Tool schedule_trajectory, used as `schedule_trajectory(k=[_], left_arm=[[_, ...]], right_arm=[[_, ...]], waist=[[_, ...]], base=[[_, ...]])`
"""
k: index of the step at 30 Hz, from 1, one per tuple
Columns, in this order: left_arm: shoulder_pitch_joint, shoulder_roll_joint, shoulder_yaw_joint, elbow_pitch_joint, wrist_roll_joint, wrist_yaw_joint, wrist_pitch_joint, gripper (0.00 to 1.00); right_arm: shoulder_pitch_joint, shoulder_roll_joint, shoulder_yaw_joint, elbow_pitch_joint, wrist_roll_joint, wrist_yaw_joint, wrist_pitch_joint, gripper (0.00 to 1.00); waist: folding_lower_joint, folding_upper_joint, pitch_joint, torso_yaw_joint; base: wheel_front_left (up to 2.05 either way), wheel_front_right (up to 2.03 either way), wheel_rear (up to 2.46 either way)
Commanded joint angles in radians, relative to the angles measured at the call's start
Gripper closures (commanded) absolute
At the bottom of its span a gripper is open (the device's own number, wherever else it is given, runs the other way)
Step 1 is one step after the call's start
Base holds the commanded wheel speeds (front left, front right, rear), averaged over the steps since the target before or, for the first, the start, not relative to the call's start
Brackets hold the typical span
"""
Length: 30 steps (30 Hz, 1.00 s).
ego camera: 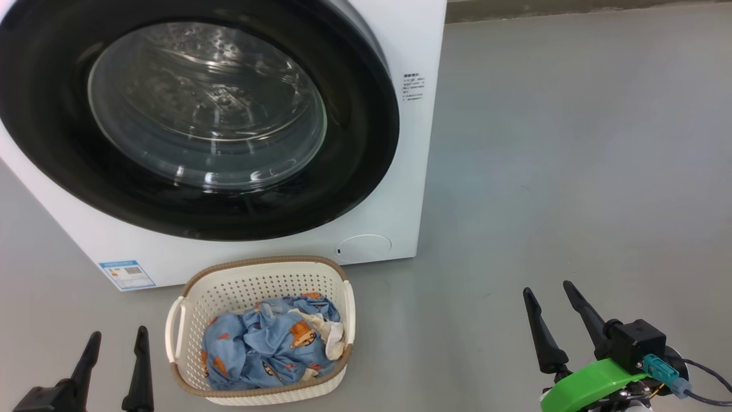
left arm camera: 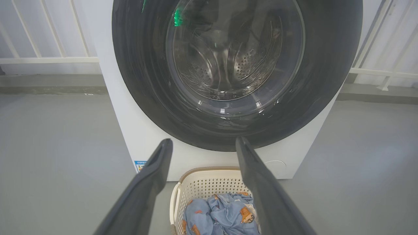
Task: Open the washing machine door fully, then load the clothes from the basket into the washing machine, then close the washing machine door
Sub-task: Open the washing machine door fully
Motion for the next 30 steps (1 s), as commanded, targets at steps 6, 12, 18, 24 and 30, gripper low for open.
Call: schedule_trajectory(k=[6,12,18,24,30], left_arm=[[-0.028,0.02,0.035,-0.02,-0.004,-0.002,-0.01,0.0],[-0.03,0.019,0.034,-0.015,-0.005,-0.002,-0.01,0.0],[-0.031,0.017,0.034,-0.012,-0.004,-0.002,-0.01,0.0],[-0.031,0.015,0.033,-0.011,-0.004,-0.002,-0.01,0.0],[-0.029,0.013,0.033,-0.01,-0.004,-0.002,-0.01,0.0]], right_arm=[[-0.008,0.004,0.021,-0.026,-0.005,-0.001,-0.012,0.0],[-0.01,0.004,0.019,-0.024,-0.007,-0.001,-0.012,0.0],[-0.01,0.004,0.019,-0.028,-0.003,-0.001,-0.012,0.0],[-0.01,0.004,0.023,-0.027,0.005,-0.001,-0.012,0.7],[-0.011,0.004,0.028,-0.029,0.011,-0.001,-0.012,1.0]], waist=[[0.0,0.0,0.001,0.0],[0.0,0.0,0.001,0.0],[0.0,0.0,-0.001,0.001],[0.0,0.0,-0.002,0.003],[0.0,0.0,-0.005,0.003]], base=[[0.04,0.04,-0.08],[0.0,0.0,0.0],[0.0,0.0,0.0],[0.0,0.0,0.0],[0.0,0.0,0.0]])
